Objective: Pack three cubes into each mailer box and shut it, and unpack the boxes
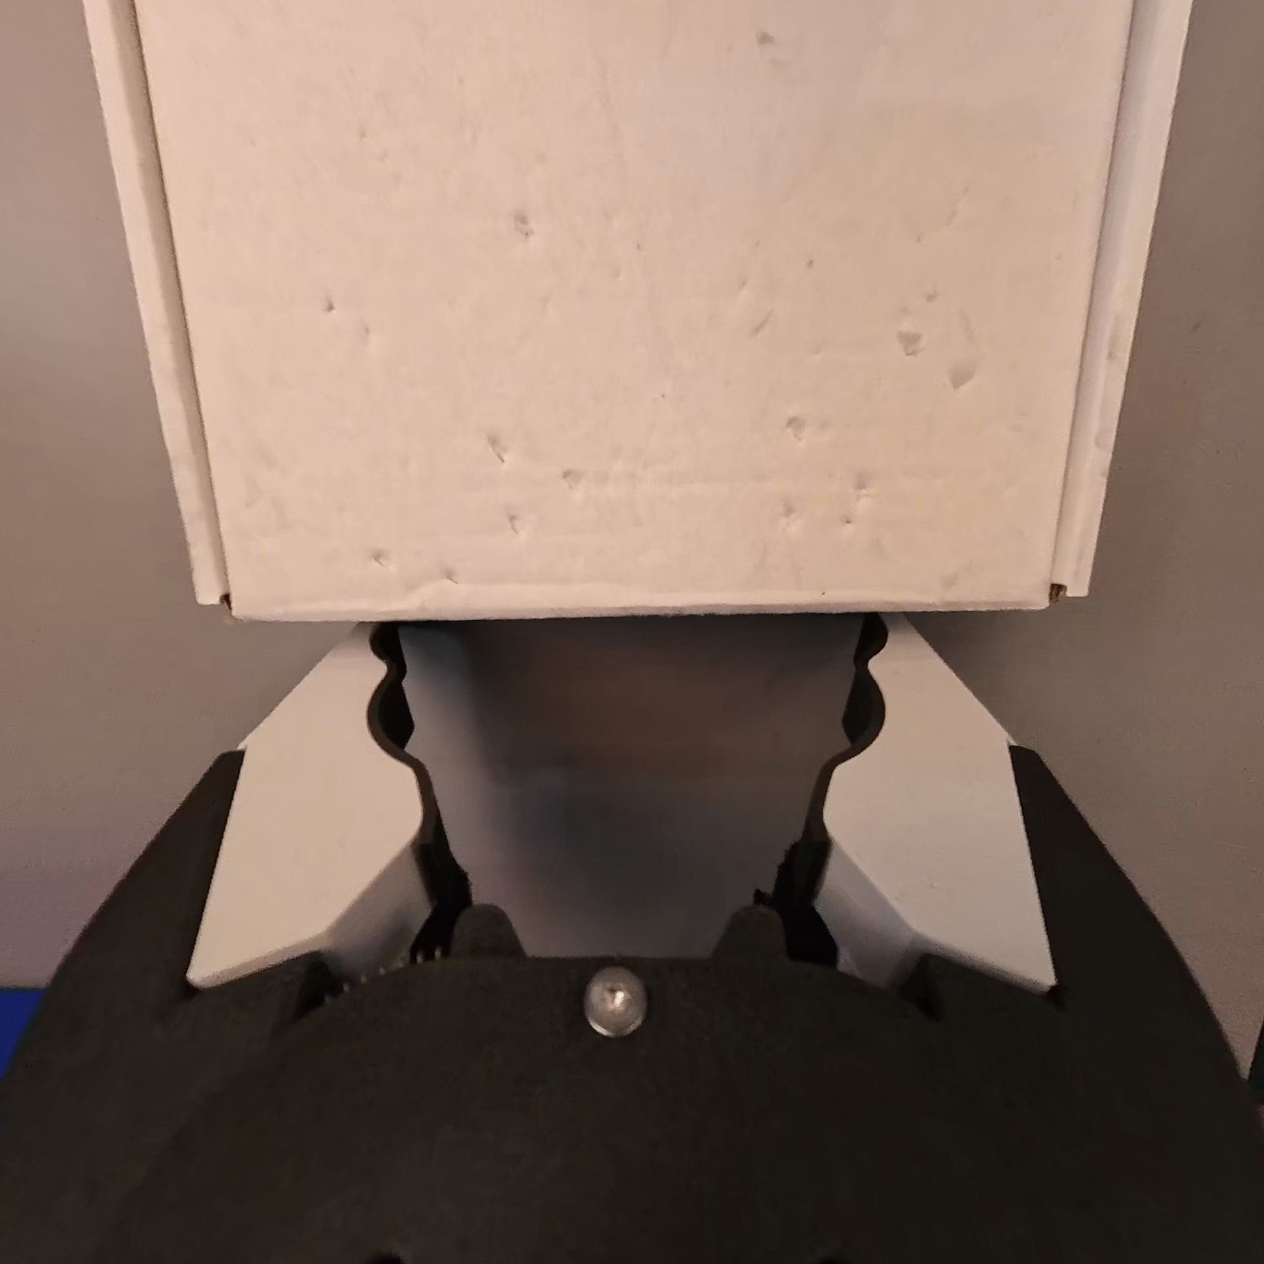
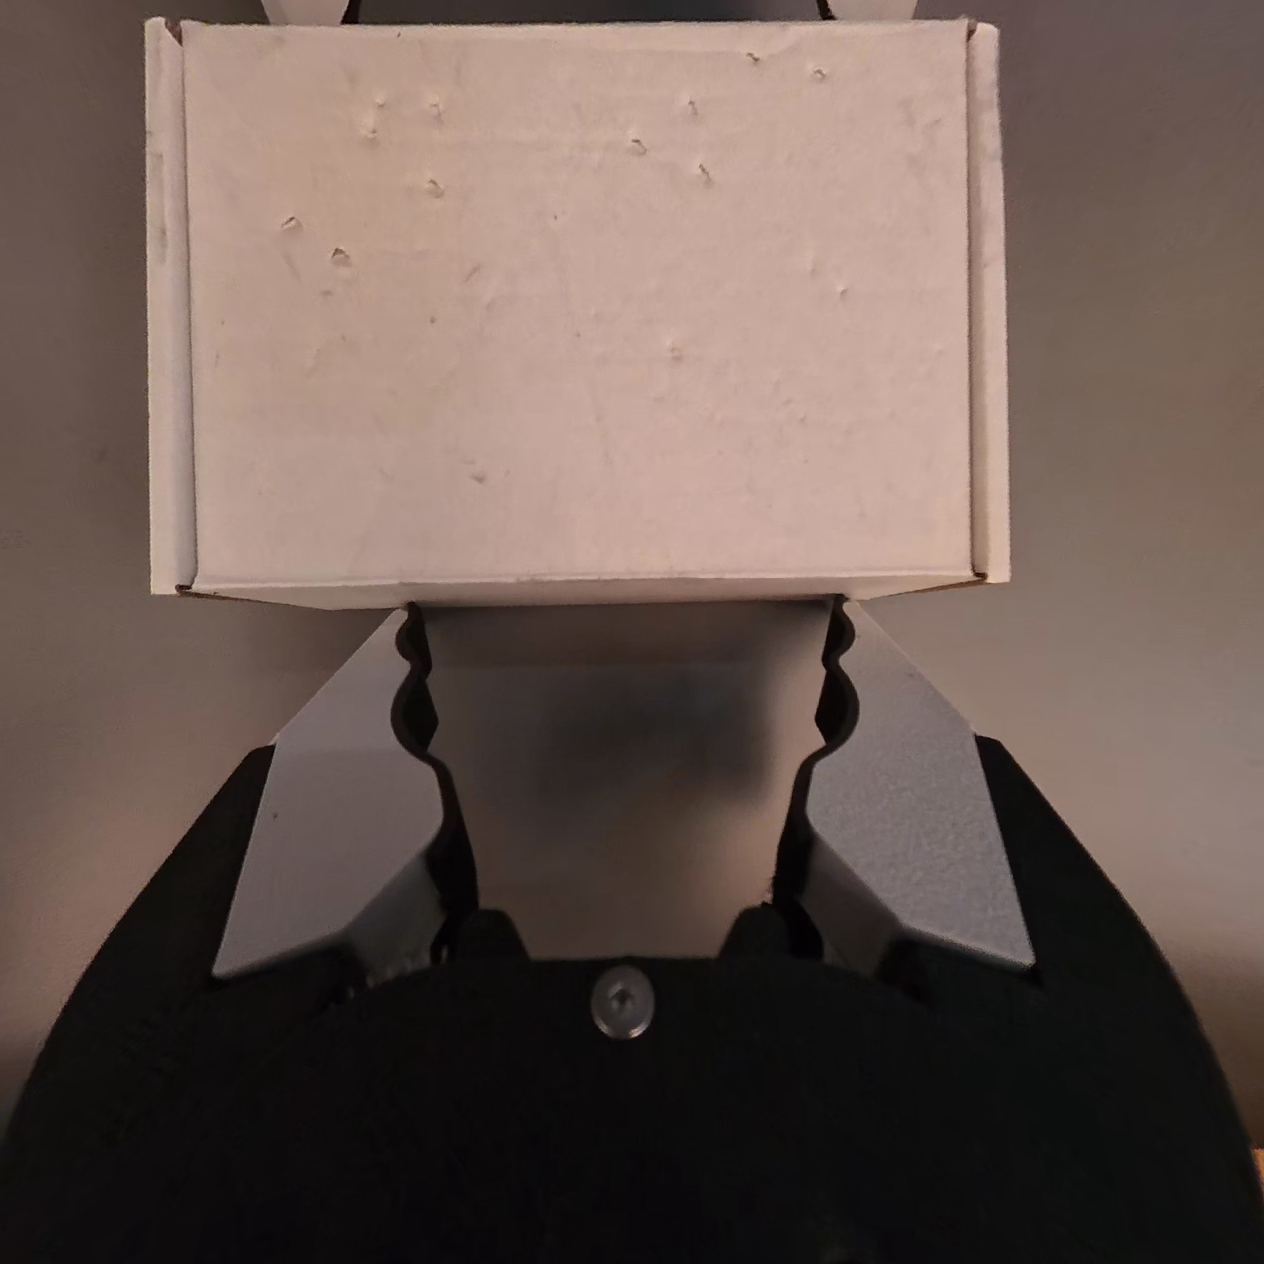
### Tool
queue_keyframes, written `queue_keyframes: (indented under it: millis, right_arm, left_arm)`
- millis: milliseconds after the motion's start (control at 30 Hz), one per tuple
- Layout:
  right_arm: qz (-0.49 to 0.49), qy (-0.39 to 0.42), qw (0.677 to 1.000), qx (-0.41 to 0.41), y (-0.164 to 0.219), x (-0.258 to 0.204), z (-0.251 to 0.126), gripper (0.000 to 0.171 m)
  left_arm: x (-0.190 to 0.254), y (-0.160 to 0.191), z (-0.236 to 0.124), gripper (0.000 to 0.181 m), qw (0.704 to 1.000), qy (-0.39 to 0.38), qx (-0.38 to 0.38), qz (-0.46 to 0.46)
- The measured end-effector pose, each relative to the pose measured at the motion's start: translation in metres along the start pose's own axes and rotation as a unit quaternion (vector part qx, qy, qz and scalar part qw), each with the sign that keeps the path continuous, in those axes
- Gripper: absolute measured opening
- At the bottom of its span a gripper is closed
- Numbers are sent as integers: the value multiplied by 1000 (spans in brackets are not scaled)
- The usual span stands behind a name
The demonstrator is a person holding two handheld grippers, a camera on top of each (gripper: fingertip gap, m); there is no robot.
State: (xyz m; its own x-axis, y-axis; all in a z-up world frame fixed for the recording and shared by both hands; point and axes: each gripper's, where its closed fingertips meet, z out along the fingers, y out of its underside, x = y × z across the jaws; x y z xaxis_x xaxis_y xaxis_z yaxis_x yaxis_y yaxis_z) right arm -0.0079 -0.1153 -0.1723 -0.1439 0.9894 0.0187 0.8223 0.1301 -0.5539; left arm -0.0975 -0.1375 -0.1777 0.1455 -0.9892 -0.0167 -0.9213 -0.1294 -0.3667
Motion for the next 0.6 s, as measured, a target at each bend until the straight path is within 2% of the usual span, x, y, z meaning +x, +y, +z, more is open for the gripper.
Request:
queue_keyframes:
  millis: [500, 600]
  right_arm:
    - [21, 13, 1000, -14, 4, 0, -2, 116]
    - [-1, 13, 1000, -9, 0, -3, -2, 115]
  left_arm:
    - [4, 2, -2, 127, 1000, -7, 26, -11]
    - [7, 0, -1, 133, 999, 3, 34, -12]
